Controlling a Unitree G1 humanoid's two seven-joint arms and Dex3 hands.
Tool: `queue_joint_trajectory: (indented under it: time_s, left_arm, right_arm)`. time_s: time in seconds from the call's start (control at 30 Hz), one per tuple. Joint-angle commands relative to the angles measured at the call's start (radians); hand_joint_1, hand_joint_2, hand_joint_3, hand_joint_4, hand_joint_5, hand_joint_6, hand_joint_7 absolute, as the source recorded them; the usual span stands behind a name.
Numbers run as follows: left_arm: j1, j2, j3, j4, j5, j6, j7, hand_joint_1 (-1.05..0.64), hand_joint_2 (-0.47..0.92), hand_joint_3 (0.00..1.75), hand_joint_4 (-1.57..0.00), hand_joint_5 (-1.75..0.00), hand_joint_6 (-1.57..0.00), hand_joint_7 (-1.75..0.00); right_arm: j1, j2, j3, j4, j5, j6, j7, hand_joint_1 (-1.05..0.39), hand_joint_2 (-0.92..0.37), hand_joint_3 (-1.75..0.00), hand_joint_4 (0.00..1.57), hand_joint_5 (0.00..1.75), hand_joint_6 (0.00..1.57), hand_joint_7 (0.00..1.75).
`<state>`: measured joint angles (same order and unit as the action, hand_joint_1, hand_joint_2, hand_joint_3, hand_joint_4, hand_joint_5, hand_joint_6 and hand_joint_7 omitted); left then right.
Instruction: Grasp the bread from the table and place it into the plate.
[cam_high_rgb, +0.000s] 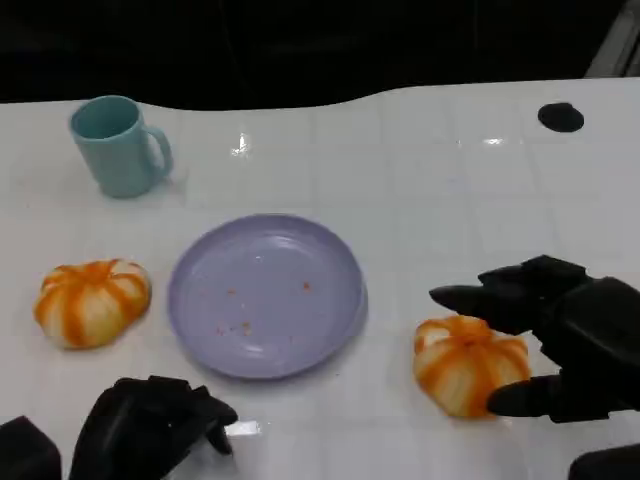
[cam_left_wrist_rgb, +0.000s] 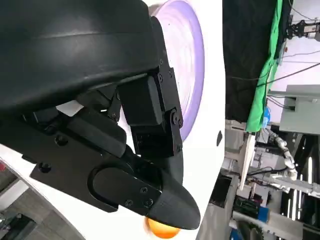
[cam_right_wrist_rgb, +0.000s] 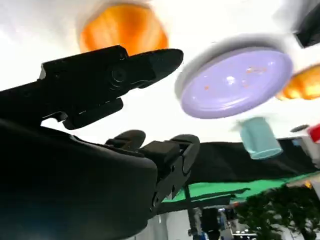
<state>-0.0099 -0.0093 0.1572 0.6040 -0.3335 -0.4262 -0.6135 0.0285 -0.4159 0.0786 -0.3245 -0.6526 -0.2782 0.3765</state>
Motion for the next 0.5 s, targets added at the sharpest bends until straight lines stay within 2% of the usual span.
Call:
queue_joint_trajectory:
  time_s: [0.03,0.23,0.5]
  left_arm:
    - [0.008,0.011,0.001,-0.012,0.007,0.000,0.013,-1.05,0.83,0.00,-0.77,-1.64,-1.57,-0.18]
    - [0.006,0.008,0.003,-0.009,0.005,0.001,0.016,-1.05,0.83,0.00,-0.76,-1.64,-1.57,-0.17]
    - [0.010,0.007,0.003,-0.019,0.003,0.007,0.016,-1.05,0.83,0.00,-0.77,-1.64,-1.57,-0.18]
  right_arm:
    - [-0.004,-0.030,0.038,-0.029,-0.093,0.055,0.004,-0.65,-0.90,0.00,0.06,0.32,0.28,0.00]
    - [-0.040,-0.048,0.092,-0.004,-0.169,0.089,0.008,-0.65,-0.88,0.00,0.06,0.31,0.29,0.01]
    - [-0.086,-0.048,0.161,0.115,-0.226,0.113,-0.032,-0.63,-0.88,0.00,0.08,0.29,0.29,0.00]
